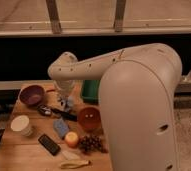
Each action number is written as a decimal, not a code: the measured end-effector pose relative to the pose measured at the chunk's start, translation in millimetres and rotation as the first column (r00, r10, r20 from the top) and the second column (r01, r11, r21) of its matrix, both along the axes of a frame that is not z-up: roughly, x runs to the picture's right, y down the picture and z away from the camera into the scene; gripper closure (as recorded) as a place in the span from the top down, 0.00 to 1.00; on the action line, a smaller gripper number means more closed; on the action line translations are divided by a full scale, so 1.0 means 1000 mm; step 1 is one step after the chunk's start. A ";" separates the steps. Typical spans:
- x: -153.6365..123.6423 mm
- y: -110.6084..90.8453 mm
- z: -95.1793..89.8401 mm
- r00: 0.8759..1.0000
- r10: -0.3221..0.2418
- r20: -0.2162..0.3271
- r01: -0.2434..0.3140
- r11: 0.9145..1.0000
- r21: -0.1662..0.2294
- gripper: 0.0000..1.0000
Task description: Place towel in metal cup
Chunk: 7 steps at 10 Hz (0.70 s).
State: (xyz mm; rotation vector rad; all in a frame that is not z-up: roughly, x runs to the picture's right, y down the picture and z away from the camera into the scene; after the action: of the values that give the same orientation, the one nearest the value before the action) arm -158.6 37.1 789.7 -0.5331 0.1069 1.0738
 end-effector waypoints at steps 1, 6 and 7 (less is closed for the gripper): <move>0.002 0.001 0.001 1.000 0.009 -0.002 -0.009 1.000 -0.007 0.00; -0.016 0.004 0.015 0.998 -0.005 0.062 0.007 0.999 -0.041 0.29; -0.023 0.002 0.017 0.997 -0.011 0.077 0.014 0.999 -0.040 0.39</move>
State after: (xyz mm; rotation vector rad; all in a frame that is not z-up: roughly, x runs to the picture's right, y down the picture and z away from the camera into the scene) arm -181.1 38.7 806.7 -0.6084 0.0643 1.0396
